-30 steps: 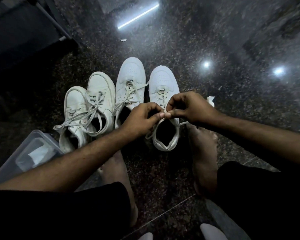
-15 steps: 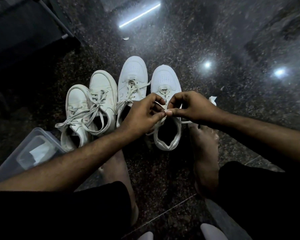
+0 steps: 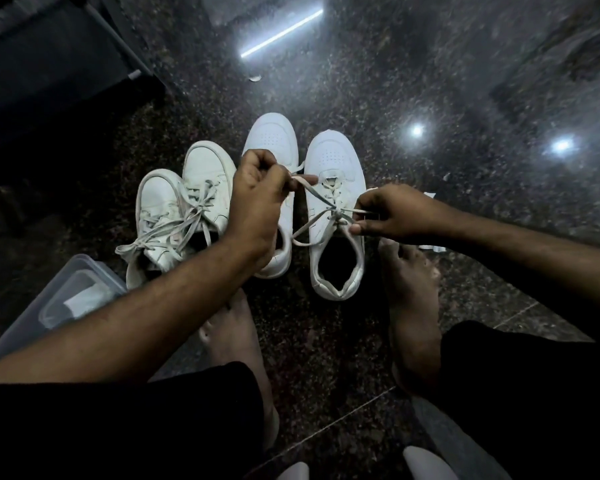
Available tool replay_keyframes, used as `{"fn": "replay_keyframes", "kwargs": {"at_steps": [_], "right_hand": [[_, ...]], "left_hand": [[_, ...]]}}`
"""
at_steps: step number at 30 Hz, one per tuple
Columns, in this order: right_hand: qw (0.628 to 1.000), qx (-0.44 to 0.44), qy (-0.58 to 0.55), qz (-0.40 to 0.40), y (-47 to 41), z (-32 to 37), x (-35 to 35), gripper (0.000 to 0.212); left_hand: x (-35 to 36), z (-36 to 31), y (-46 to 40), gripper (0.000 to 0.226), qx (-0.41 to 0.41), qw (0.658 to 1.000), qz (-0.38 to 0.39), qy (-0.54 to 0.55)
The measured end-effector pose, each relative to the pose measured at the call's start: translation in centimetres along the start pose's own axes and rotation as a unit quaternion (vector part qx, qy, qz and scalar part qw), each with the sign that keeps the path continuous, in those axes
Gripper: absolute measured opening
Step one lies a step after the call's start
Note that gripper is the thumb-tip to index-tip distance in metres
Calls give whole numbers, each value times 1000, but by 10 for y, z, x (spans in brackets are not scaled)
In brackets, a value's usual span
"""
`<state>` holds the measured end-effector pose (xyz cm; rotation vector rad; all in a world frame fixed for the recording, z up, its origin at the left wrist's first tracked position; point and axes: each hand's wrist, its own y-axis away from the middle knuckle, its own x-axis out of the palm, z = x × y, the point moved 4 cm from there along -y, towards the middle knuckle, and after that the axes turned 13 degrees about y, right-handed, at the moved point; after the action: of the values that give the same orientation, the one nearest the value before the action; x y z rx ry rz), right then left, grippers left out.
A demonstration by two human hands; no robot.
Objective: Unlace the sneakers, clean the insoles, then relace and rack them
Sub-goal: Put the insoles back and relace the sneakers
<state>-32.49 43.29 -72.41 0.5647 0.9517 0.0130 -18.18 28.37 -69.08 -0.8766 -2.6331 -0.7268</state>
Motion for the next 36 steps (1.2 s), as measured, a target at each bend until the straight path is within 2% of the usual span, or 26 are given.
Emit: {"fn": "replay_keyframes", "kwargs": {"at_steps": [3,5,7,8,10,13,15,20,23,27,31,34,36], "right_hand": [[1000,6,1,-6,0,-4,2,28],[1000,13,3,-8,1,-6,1,27],[999,21,-25,-9,1,-9,0,23],[998,25,-49,-14,1,-10,-1,19],[994,28,-100,-18,2,-13,0,13],[978,11,-206,-13,3,-12,3,16],[964,4,-266,-17,5,-10,3,15],[937,34,-346,-31,11,-10,-1,19],[961,49,-268,-33,11,-15,0,11],[992,81,-68,-65,11,-21,-3,15],[994,79,55,-55,11,-27,-5,16],[991,76,110,-31,8,-36,-2,28],[982,74,169,-36,8,-37,-3,16]], "left_hand": [[-1,7,-1,23,-84,993,-22,86],[-4,14,2,25,-101,994,-10,39],[-6,21,5,17,-78,991,64,-89],[-5,23,8,9,-53,978,117,-163],[-3,27,11,16,7,934,208,-291],[1,29,12,28,86,863,252,-428],[0,30,9,28,87,861,245,-438],[-4,31,6,17,45,886,199,-417],[-6,30,6,14,28,893,179,-412],[-5,28,5,10,57,863,193,-463],[-8,27,4,7,62,843,218,-488],[-8,27,4,7,76,822,232,-514],[-9,25,4,8,77,815,240,-522]]}}
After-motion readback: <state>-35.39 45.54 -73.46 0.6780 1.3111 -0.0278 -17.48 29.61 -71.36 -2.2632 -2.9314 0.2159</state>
